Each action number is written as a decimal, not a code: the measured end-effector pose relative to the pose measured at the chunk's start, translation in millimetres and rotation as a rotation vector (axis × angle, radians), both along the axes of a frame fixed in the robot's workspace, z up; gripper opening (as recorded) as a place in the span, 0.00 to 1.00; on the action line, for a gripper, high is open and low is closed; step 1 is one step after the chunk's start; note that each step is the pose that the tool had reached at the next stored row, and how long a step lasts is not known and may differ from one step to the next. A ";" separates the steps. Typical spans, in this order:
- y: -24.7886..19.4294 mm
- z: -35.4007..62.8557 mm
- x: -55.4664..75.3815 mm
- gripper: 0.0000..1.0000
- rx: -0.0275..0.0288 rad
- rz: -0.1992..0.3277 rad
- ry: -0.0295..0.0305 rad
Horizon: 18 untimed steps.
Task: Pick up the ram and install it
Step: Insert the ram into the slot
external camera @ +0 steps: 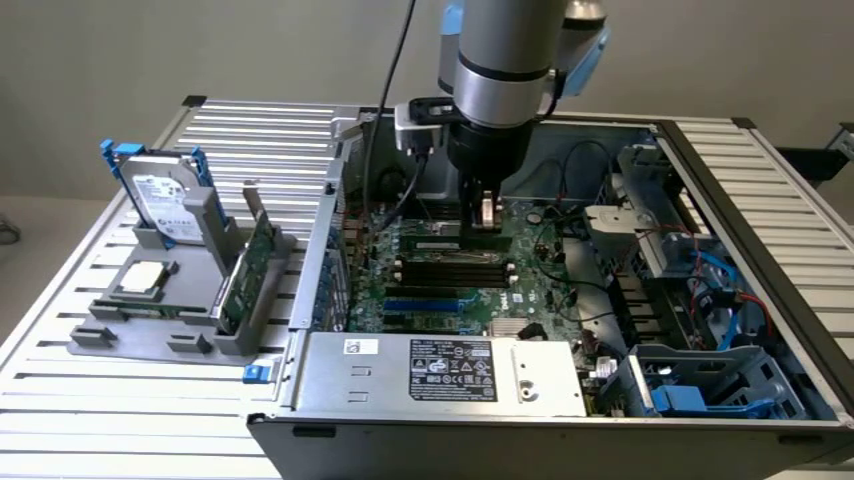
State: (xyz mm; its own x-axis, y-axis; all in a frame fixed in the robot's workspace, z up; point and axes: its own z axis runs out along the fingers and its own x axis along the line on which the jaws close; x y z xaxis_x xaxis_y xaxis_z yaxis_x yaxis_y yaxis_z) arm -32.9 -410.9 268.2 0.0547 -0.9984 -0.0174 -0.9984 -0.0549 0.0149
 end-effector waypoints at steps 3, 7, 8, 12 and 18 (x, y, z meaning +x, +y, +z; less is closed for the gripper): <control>-0.2 -5.4 0.2 0.14 -0.0001 0.000 0.0000; -0.2 -12.6 1.0 0.14 0.0000 0.000 0.0001; -0.2 -14.6 1.4 0.14 0.0000 0.000 0.0004; -0.5 -19.6 2.5 0.14 0.0000 -0.001 0.0061; -1.0 -25.3 6.6 0.14 -0.0001 -0.001 0.0240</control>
